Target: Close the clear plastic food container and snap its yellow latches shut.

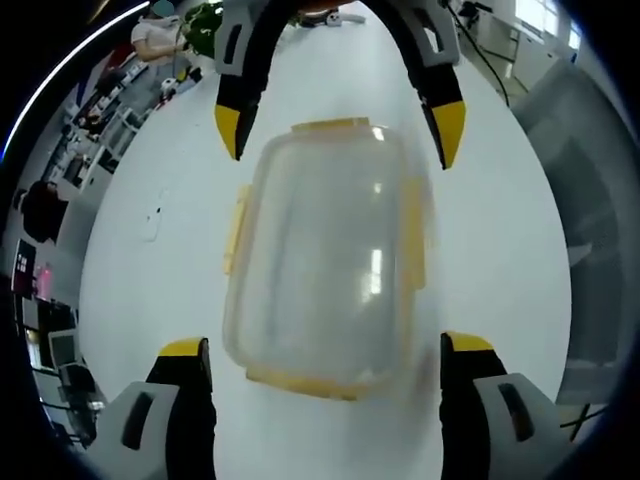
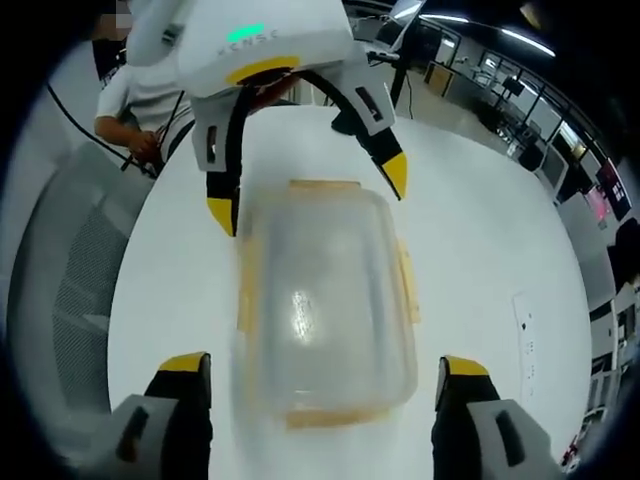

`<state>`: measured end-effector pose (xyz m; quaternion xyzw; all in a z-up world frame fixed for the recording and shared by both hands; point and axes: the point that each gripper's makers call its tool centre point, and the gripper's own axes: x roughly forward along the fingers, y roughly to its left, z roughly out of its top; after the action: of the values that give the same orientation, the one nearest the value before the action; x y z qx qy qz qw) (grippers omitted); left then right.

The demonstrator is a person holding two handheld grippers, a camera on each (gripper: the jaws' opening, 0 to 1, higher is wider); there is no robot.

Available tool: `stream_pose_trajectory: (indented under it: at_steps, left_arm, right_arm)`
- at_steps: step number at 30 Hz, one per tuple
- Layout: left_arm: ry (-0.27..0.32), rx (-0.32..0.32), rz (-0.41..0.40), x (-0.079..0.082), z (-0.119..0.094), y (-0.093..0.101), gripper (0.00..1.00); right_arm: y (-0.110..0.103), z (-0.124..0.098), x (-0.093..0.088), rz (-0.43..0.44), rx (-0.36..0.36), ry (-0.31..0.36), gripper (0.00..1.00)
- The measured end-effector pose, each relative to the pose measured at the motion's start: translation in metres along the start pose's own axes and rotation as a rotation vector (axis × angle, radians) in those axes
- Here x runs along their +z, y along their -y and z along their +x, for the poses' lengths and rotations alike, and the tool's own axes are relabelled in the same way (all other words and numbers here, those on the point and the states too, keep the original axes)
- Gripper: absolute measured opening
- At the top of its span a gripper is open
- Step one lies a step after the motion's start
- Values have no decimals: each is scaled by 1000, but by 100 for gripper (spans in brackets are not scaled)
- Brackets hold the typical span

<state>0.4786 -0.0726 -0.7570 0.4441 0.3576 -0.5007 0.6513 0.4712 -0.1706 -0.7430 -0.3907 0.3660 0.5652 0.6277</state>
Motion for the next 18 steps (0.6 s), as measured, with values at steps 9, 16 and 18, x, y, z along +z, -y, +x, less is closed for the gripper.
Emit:
stream_pose_trajectory:
  at_steps: [9,16,18]
  left_arm:
    - [36,52,-29,1,-13,-4,93]
    - [51,72,-60,-1,-18,1,92]
    - [52,74,-68,-3,-19,3,91]
  right_arm:
    - [2,-15,-2,43,-39,32,92]
    - [-1,-19,-2,66,-66,59,92]
    - [-2,-20,-2,70,-71,62,92]
